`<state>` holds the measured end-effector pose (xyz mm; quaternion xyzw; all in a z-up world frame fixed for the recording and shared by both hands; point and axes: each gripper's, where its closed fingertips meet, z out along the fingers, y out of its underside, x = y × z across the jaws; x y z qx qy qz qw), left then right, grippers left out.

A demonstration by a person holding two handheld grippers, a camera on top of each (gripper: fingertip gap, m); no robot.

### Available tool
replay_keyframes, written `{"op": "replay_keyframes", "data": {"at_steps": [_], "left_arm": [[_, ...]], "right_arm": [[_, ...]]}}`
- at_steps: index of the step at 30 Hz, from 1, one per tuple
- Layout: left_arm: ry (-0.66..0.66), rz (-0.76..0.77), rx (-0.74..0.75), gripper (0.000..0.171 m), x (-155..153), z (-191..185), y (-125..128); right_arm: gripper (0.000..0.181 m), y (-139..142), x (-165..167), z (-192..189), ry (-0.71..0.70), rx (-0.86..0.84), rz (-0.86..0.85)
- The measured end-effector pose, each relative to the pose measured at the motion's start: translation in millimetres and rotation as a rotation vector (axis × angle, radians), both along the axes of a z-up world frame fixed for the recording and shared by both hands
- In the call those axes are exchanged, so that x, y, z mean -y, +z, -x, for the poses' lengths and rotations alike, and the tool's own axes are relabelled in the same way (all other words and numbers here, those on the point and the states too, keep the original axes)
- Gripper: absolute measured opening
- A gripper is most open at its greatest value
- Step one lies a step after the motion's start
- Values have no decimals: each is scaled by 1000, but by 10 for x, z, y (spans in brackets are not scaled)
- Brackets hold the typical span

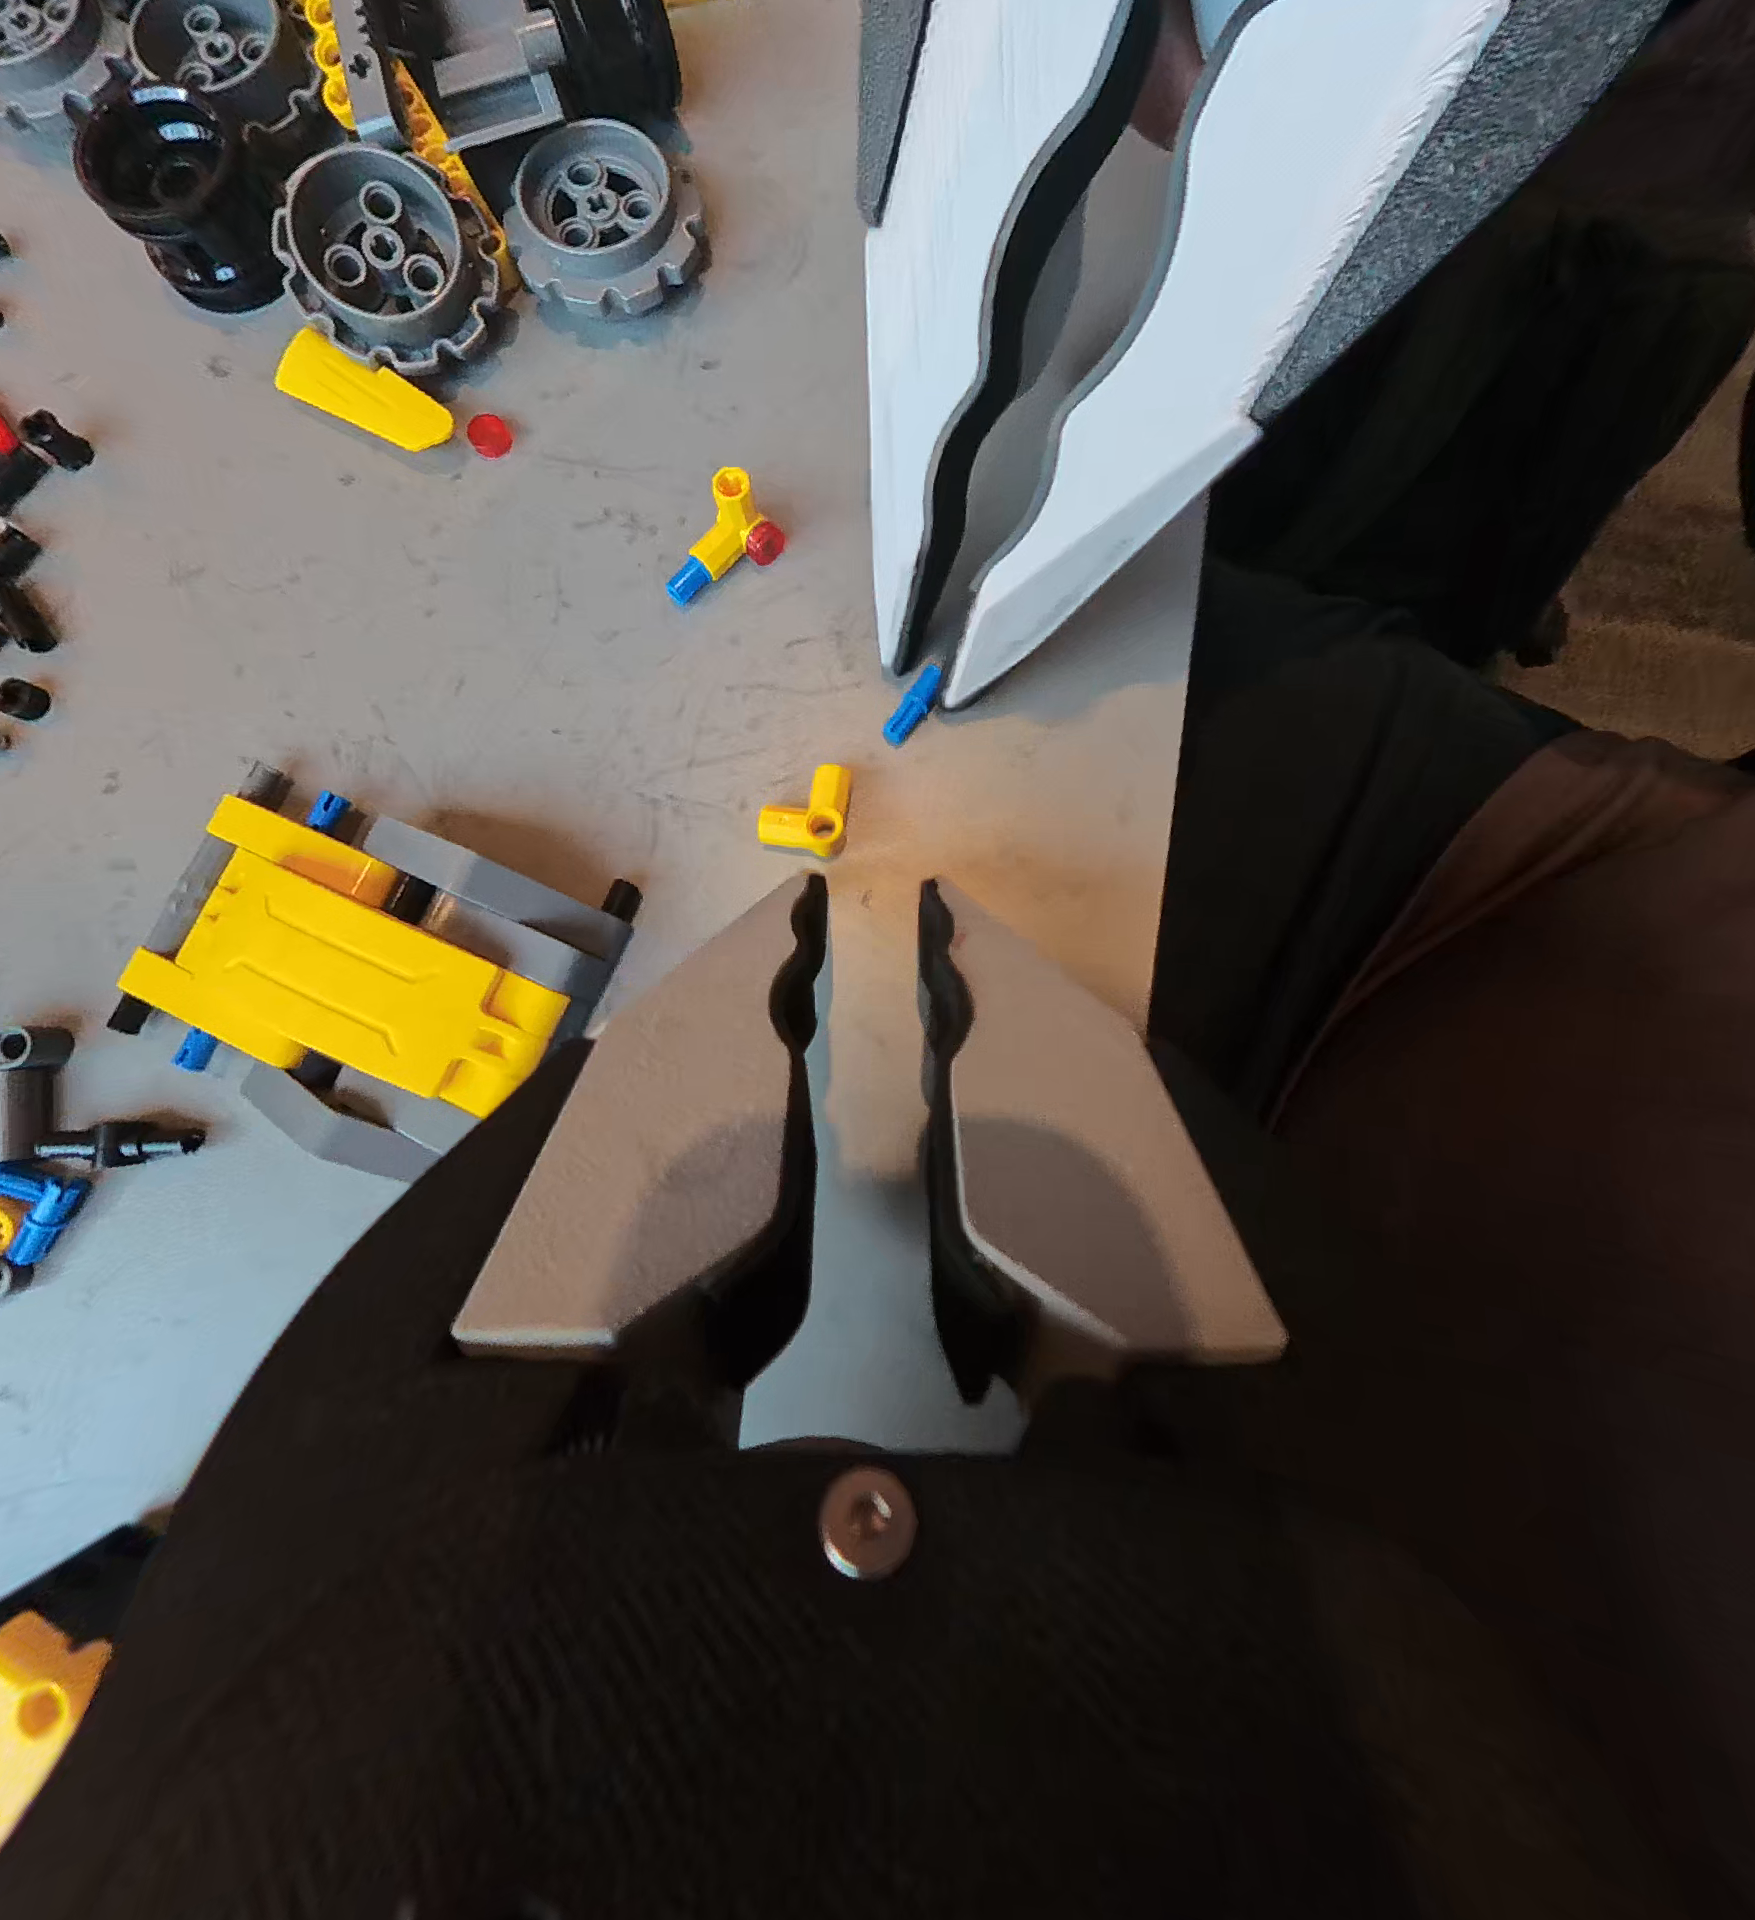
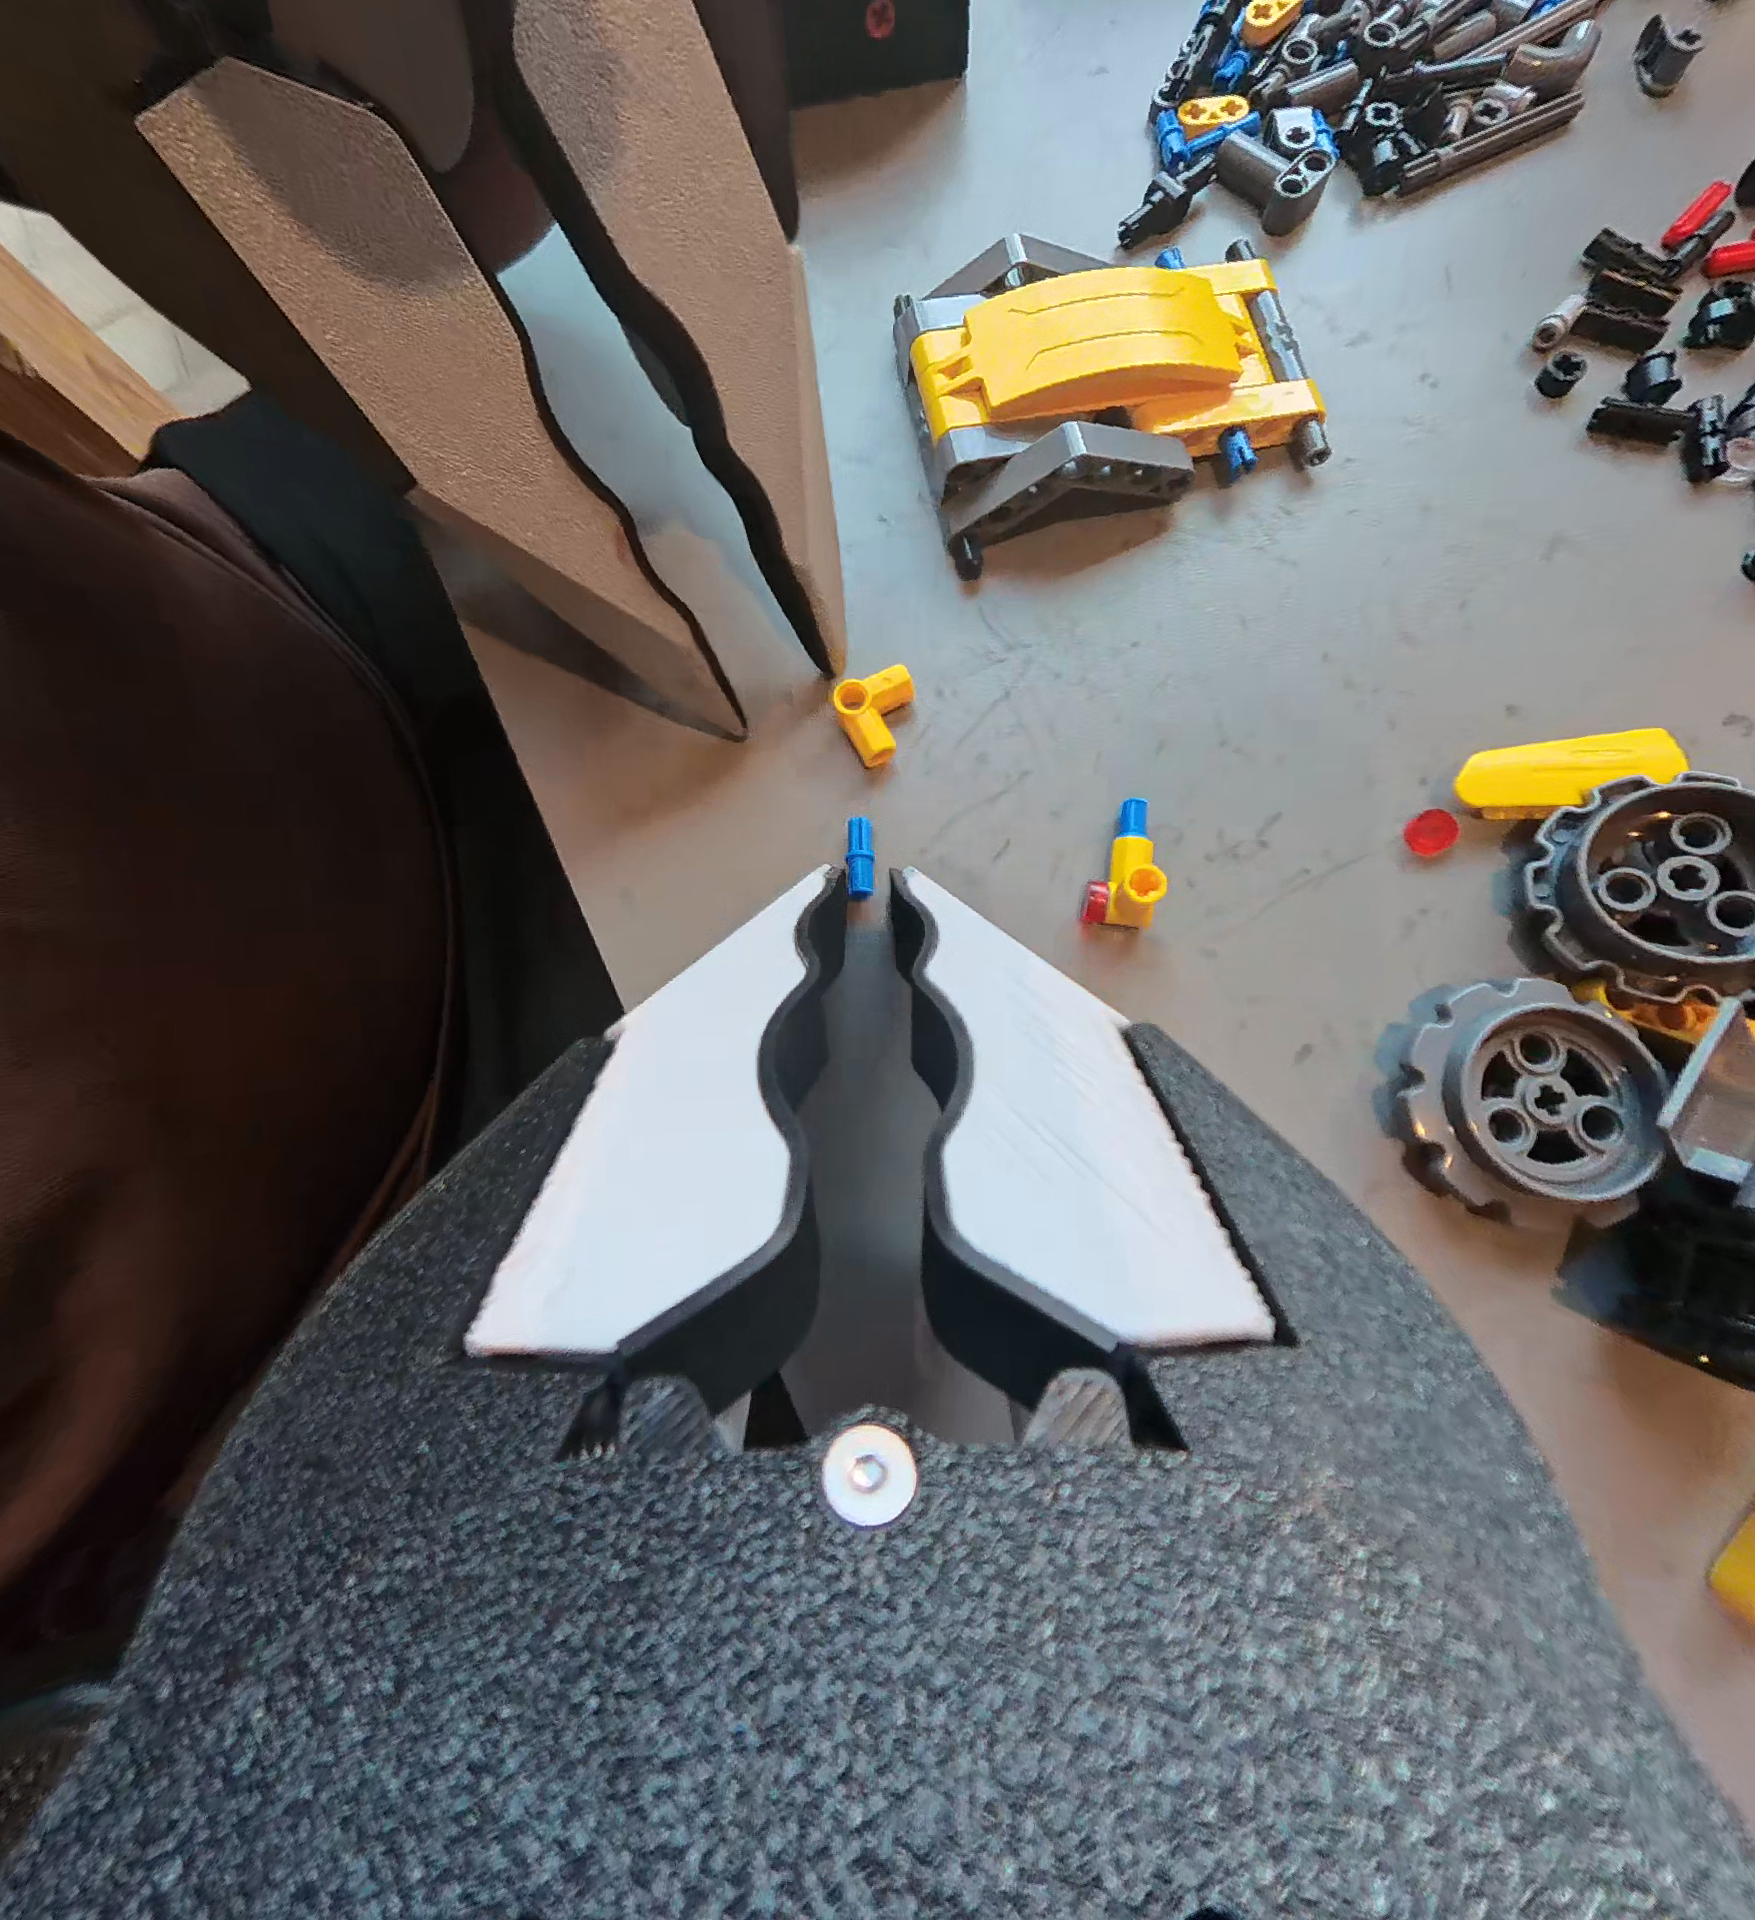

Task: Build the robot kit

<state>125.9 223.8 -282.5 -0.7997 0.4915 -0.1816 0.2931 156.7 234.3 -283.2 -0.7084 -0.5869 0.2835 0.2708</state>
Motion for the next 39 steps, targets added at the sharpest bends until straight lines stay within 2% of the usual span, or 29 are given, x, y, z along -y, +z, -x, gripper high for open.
{"op": "replay_keyframes", "data": {"at_steps": [10, 12, 17, 22, 26, 28, 39], "left_arm": [[85, -61, 64, 16, -13, 188, 59], [61, -83, 92, 17, -19, 161, 112], [-41, -149, 19, 18, -133, 16, 180], [-148, -104, -41, 18, -134, -123, 112], [-178, -62, -92, 14, -130, -125, -3], [-188, -53, -89, 4, -118, -129, -8], [-204, -21, -34, 4, -49, -120, -8]], "right_arm": [[11, 15, -5, -62, -22, -22, 37], [11, 17, 3, -71, -30, -23, 61], [9, 8, -1, -77, -34, -18, 39], [9, 26, -17, -37, -18, -22, 17], [4, 1, -1, -4, -1, -20, 9], [3, 1, 1, 1, 1, -27, 8], [3, 9, 42, 63, 16, -48, -63]]}}
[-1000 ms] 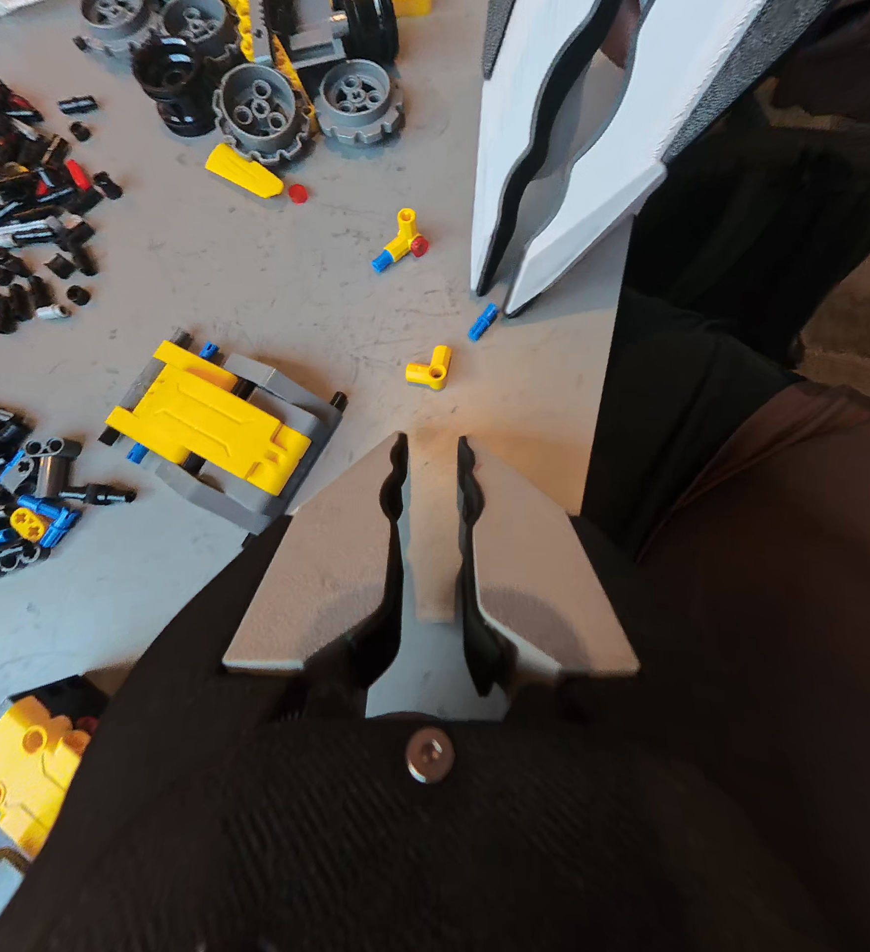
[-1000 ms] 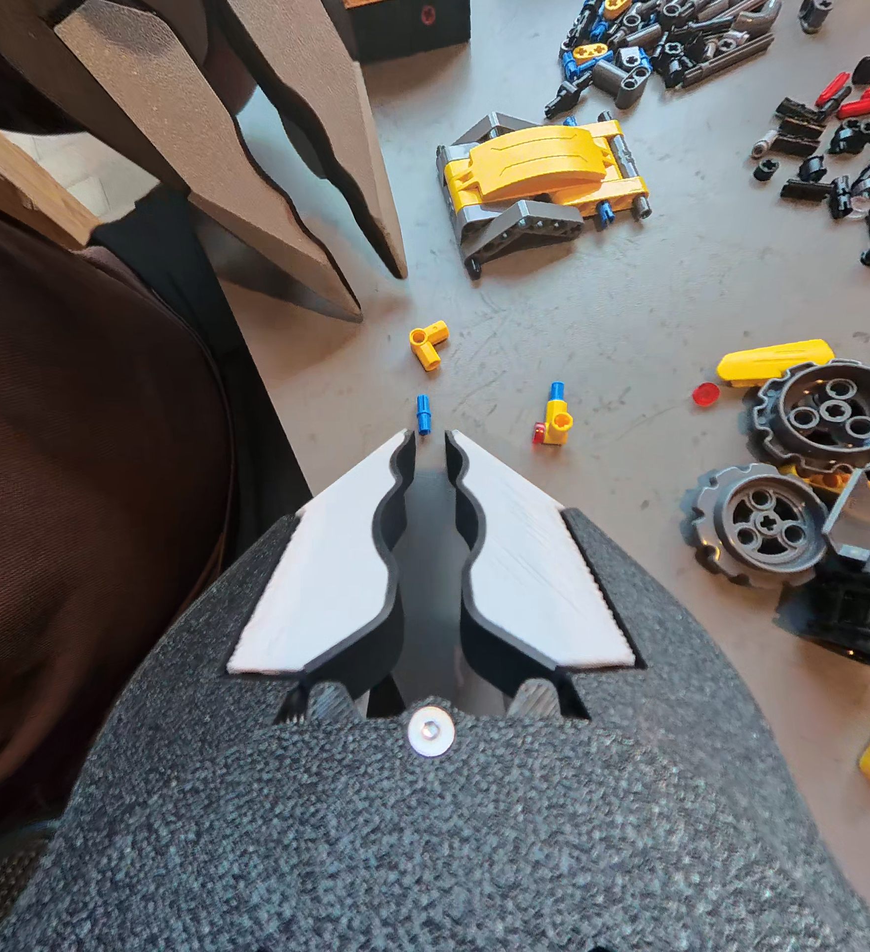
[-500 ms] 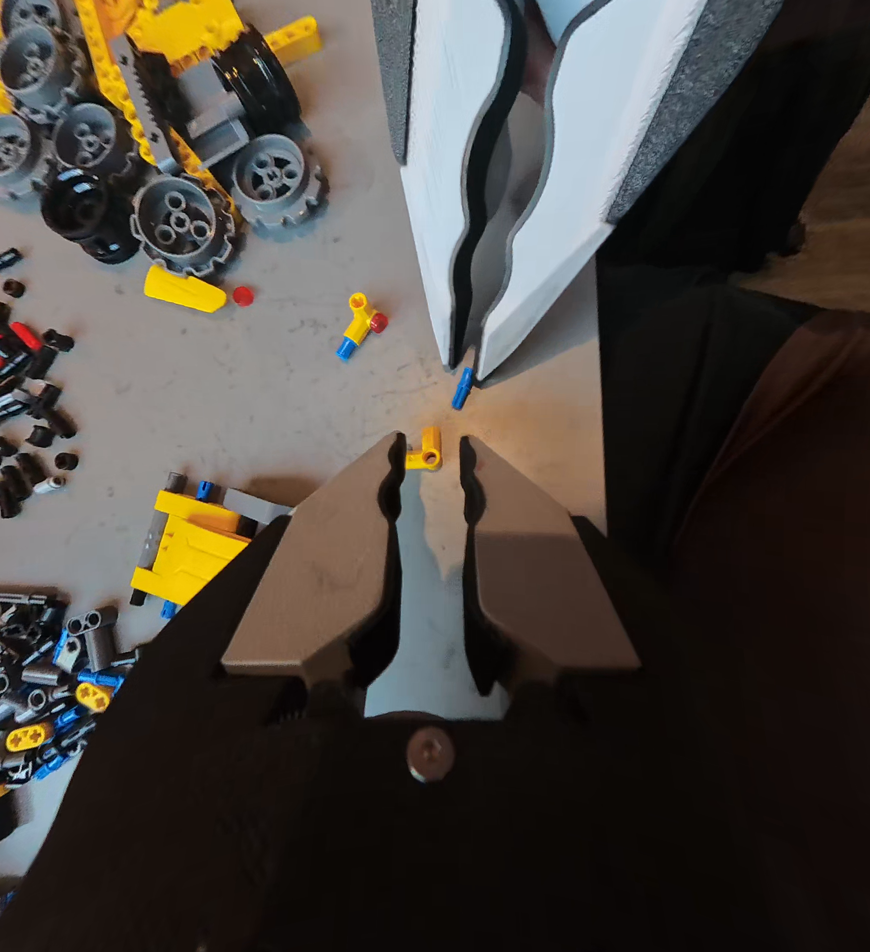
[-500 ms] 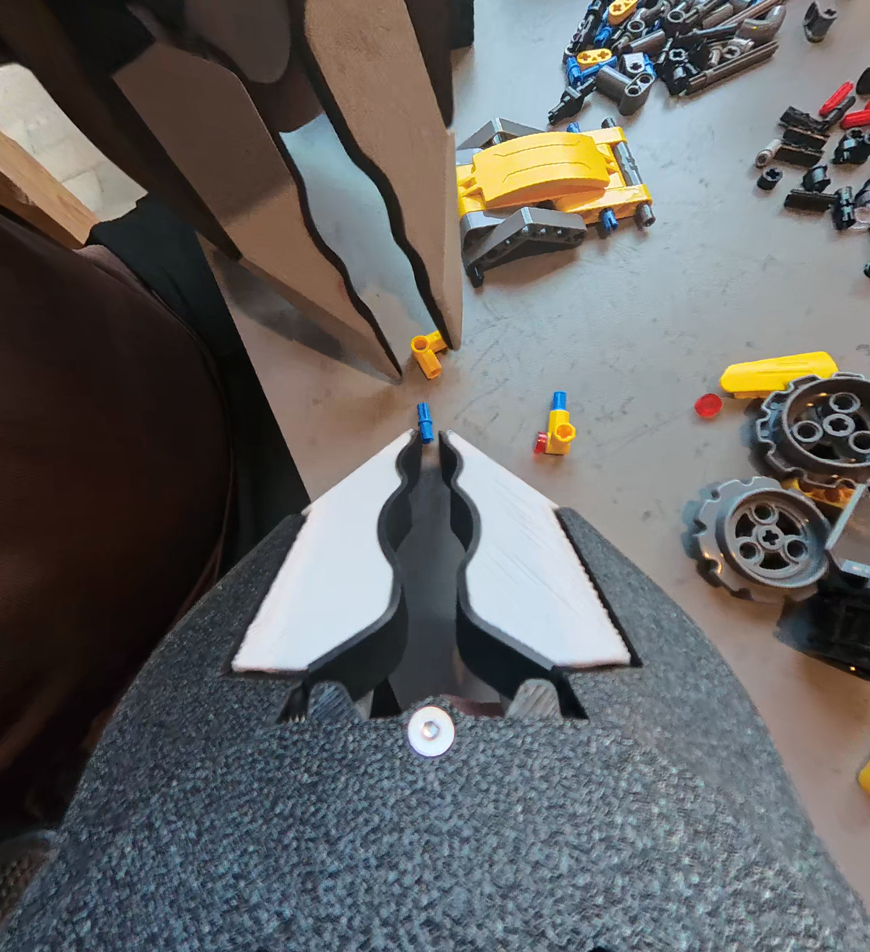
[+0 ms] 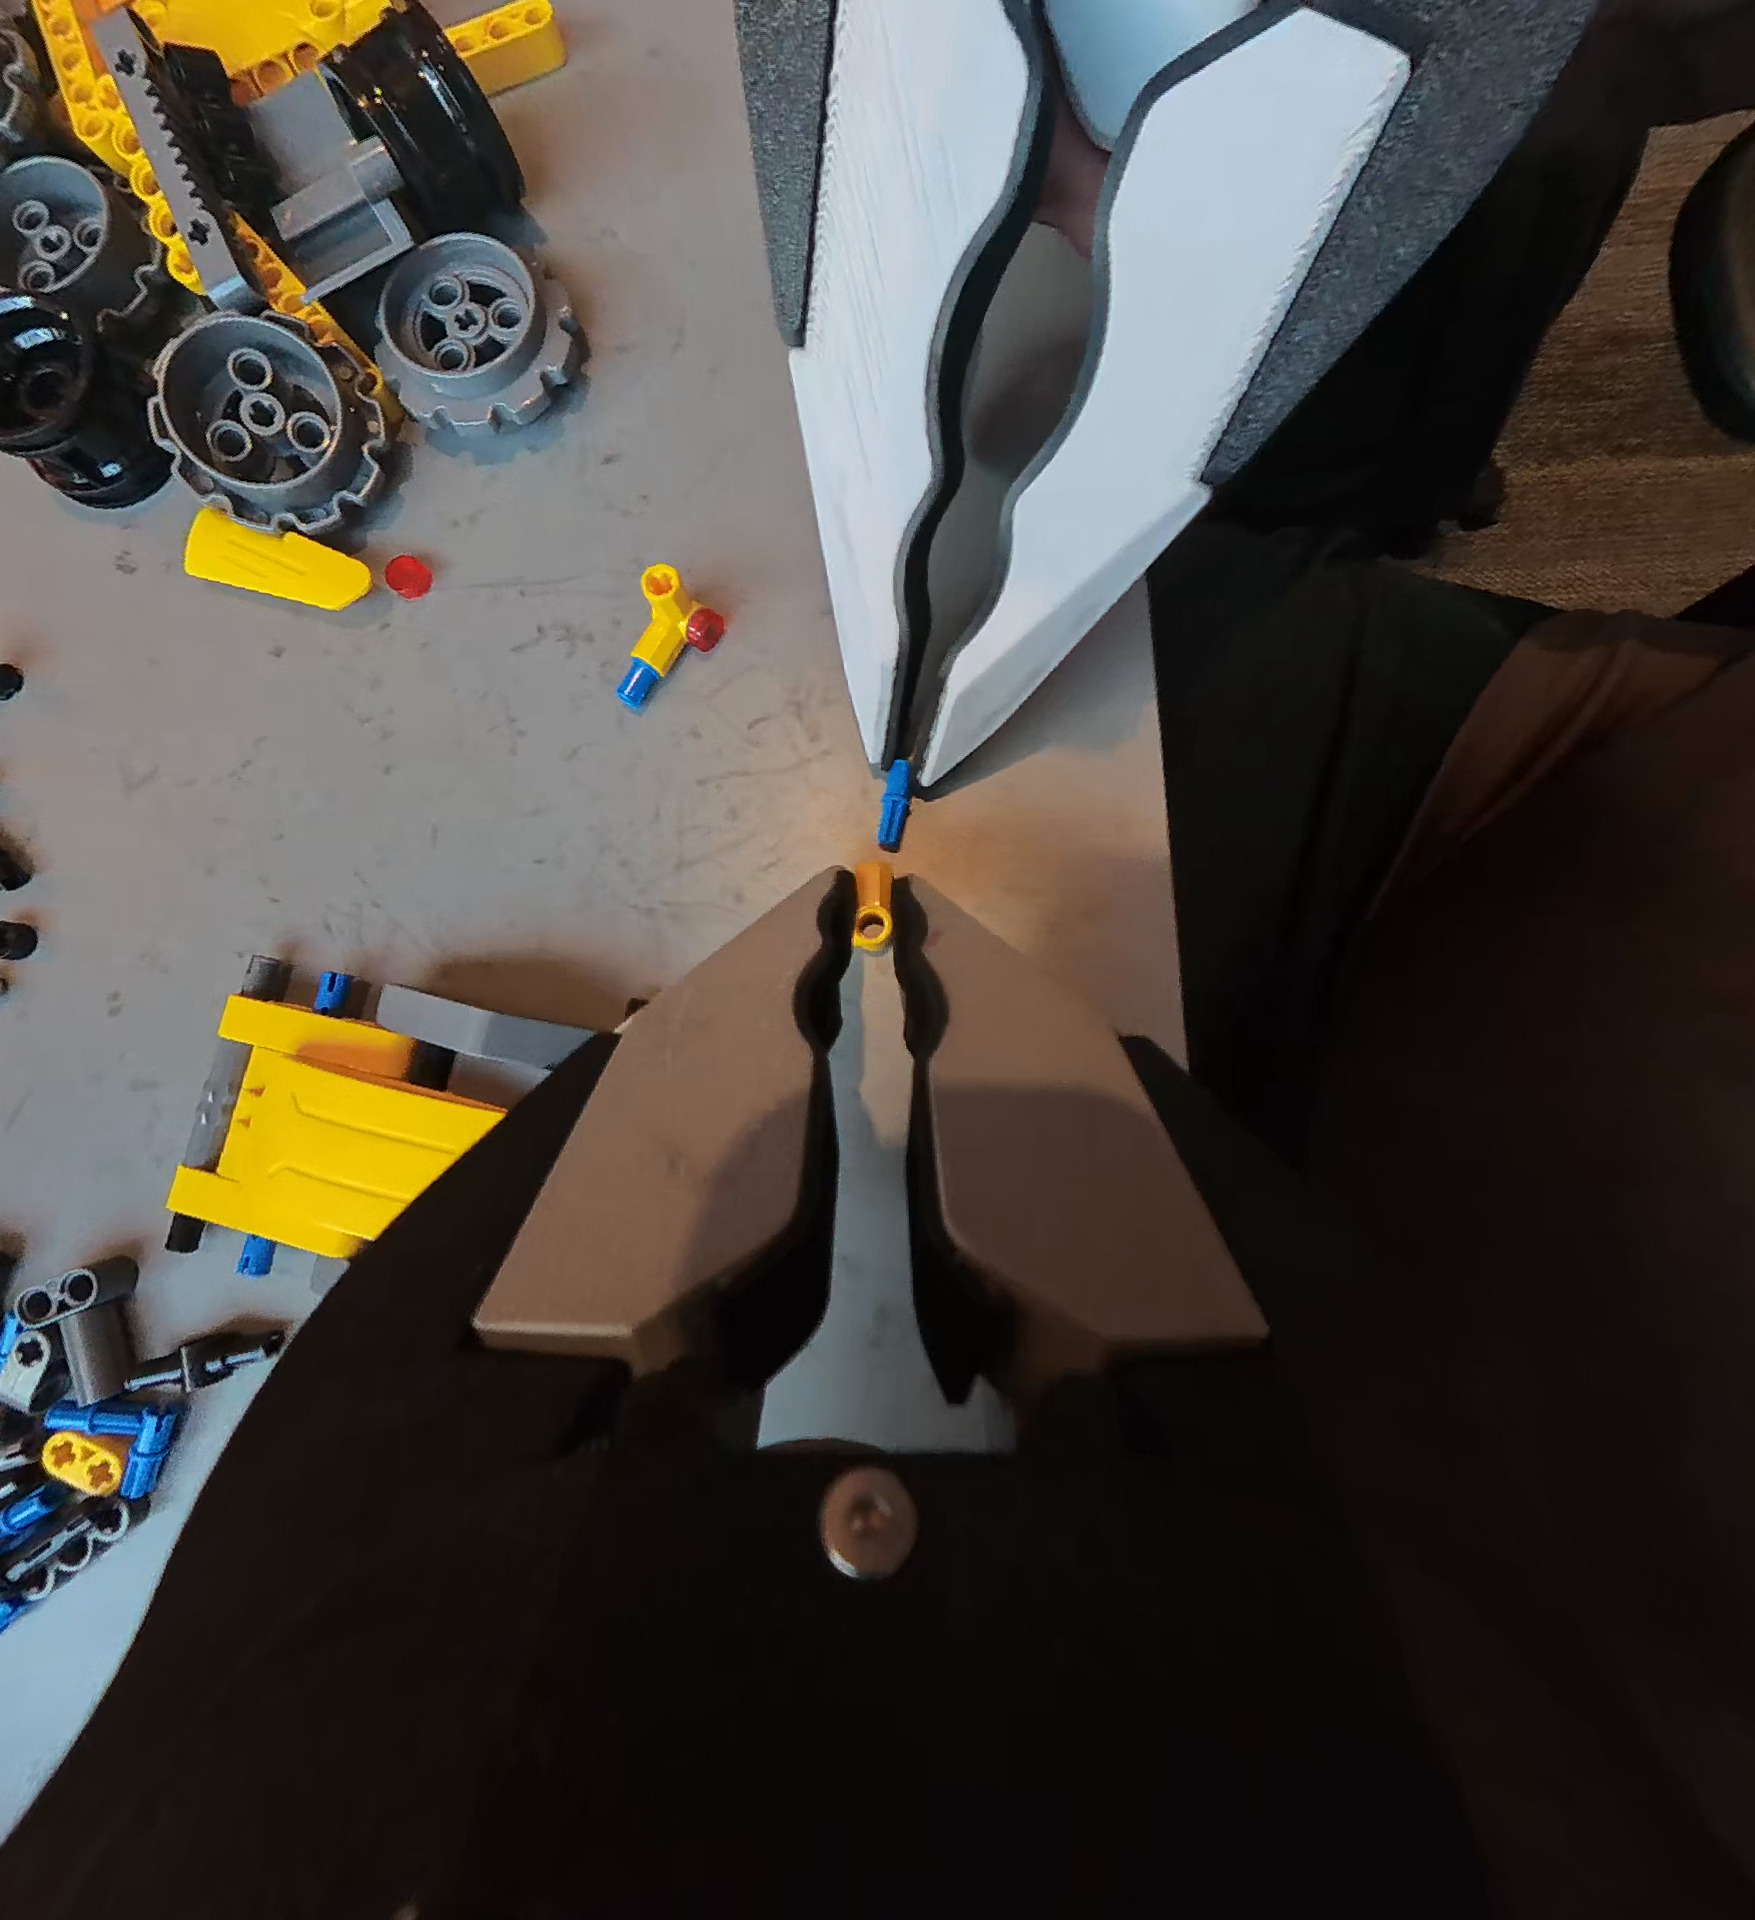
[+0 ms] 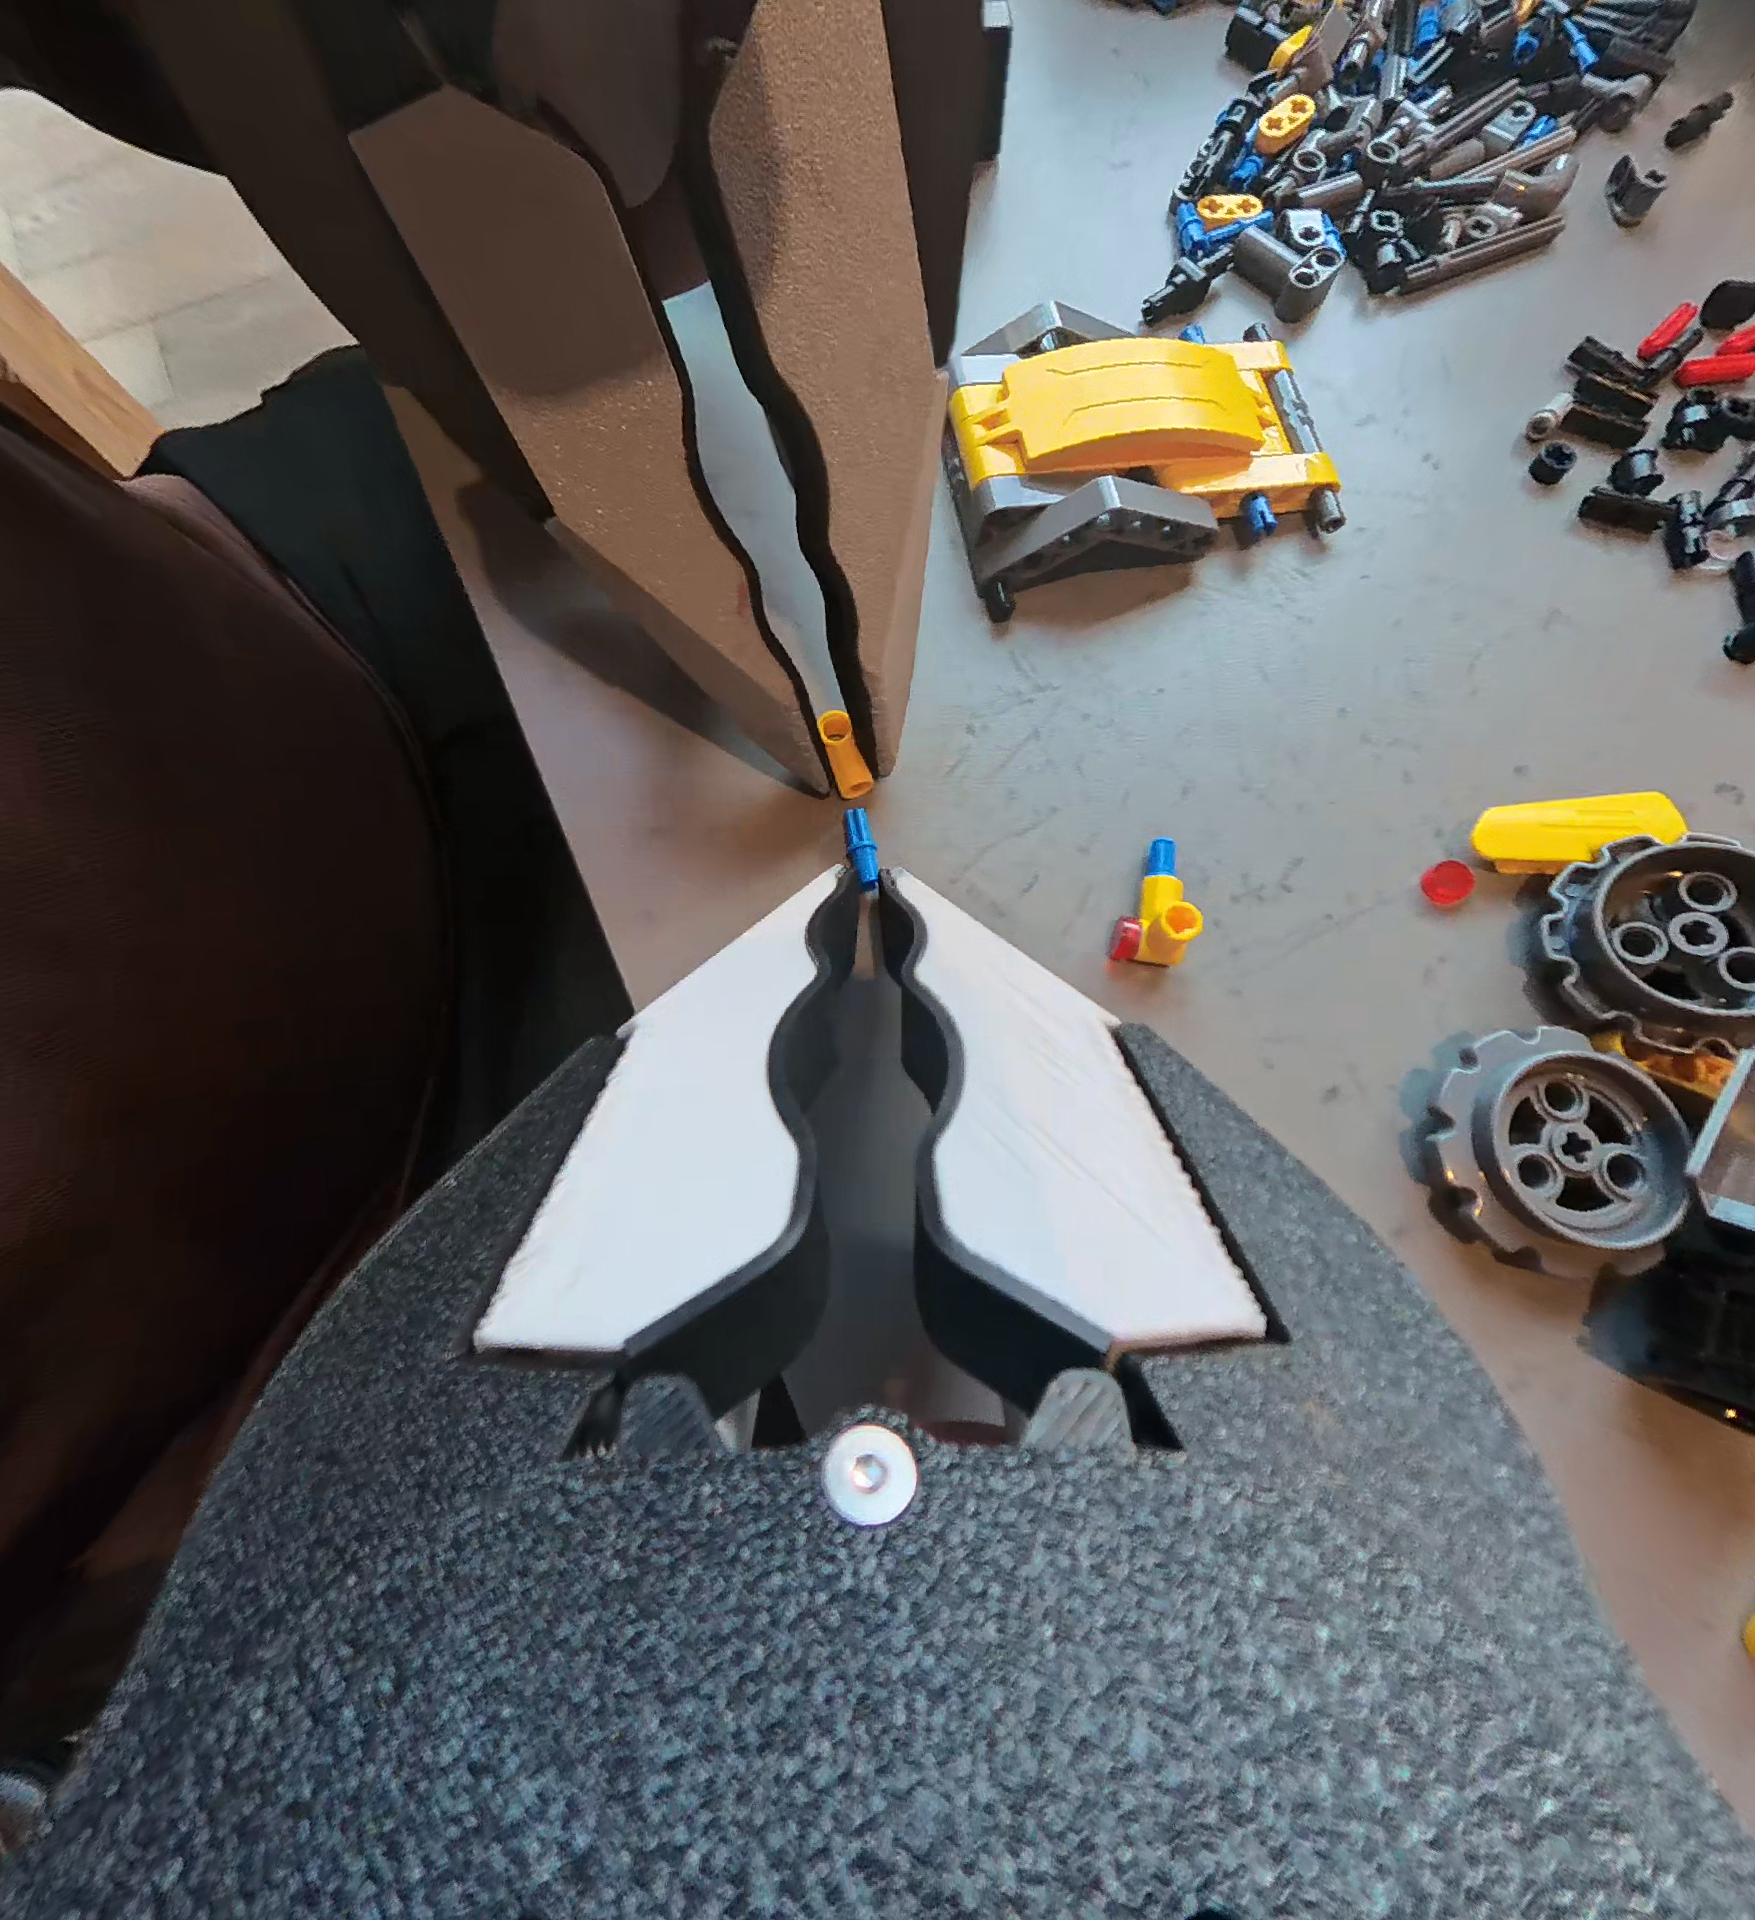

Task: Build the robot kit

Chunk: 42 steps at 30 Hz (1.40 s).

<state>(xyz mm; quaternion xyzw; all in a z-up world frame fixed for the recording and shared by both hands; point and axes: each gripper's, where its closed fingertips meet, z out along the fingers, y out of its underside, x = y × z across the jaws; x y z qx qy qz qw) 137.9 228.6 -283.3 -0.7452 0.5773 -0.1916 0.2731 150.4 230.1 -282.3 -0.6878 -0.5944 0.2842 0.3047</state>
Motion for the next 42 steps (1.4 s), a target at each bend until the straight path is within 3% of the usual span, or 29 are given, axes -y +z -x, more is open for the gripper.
{"op": "replay_keyframes", "data": {"at_steps": [13, 27, 37, 42], "left_arm": [[-36, 12, 31, 4, 171, 39, 3], [-34, 44, 68, 4, 177, 44, 3], [-61, -43, -17, 4, 185, 86, -2], [-128, -126, -85, 4, 189, 90, 2]], "right_arm": [[3, 15, 138, 90, 50, -44, -66], [2, 1, 168, 118, 49, -33, -6], [2, 8, 175, 161, 3, -22, 196], [2, 20, 199, 160, -35, -10, 481]]}}
